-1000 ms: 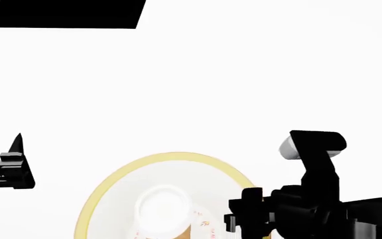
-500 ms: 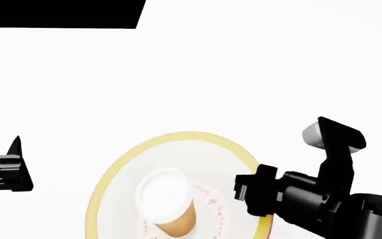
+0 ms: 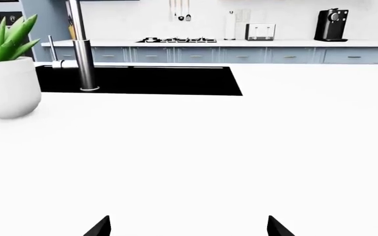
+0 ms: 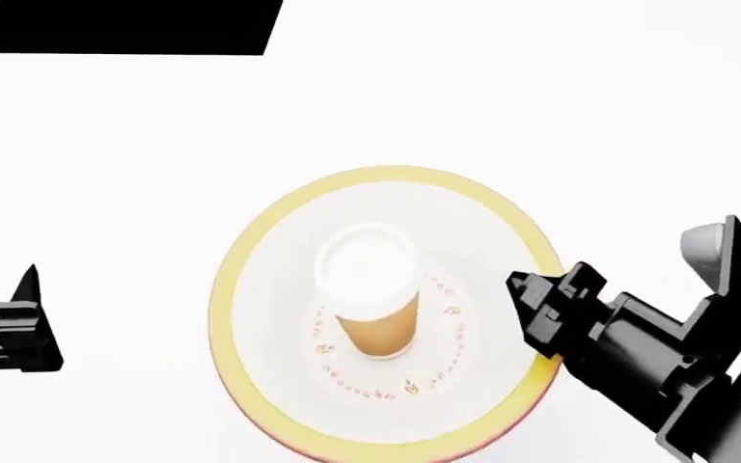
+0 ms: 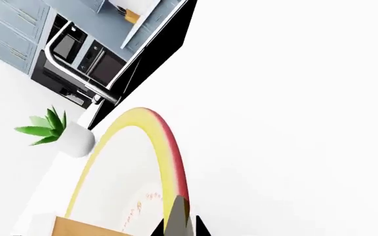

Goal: Place the cup inside the bowl on the dining table and move the bowl to any counter.

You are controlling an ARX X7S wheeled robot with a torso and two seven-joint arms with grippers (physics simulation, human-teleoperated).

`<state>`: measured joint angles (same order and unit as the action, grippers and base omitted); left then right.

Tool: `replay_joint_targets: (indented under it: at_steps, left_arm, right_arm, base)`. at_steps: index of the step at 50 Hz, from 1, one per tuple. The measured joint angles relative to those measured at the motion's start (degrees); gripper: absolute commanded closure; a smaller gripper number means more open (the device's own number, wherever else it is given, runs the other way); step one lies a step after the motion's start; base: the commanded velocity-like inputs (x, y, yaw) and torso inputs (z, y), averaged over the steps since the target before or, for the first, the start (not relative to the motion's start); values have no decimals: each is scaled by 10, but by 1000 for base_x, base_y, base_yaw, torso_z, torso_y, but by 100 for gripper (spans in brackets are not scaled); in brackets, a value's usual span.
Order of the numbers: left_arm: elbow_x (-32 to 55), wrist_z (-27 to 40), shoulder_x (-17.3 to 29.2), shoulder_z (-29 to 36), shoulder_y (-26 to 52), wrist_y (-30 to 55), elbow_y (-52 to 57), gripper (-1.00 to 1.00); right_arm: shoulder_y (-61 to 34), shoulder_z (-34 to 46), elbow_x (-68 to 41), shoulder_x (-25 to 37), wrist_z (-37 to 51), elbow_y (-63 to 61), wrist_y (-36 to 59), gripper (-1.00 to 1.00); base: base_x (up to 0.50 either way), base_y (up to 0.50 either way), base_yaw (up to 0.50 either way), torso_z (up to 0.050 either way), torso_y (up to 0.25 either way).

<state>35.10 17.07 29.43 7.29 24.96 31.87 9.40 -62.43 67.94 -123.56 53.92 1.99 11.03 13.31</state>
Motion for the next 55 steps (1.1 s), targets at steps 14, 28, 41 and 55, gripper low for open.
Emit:
replay_joint_targets:
  at_steps: [14,28,41,55]
  left_arm:
    - [-2,0,-1,2,-2,-5,-5,-100]
    - [-3,2,-2,4,-1,-6,-7,-100]
    - [-3,1,0,4,-1,-6,-7,-100]
    - [-3,1,-3,7,1,-7,-9,-100]
  right_arm:
    - [25,-22,-8,6,-8,-8,-54,100]
    - [30,-27,-8,7,-7,-9,-64,100]
    - [34,-28,-8,8,-2,-11,-68,100]
    - [42,-34,-10,7,-2,-6,-84,100]
  base:
    - [0,0,0,0,0]
    - [-351,-3,0,0,0]
    - [-445,-126,0,0,0]
    - [-70,-482,0,0,0]
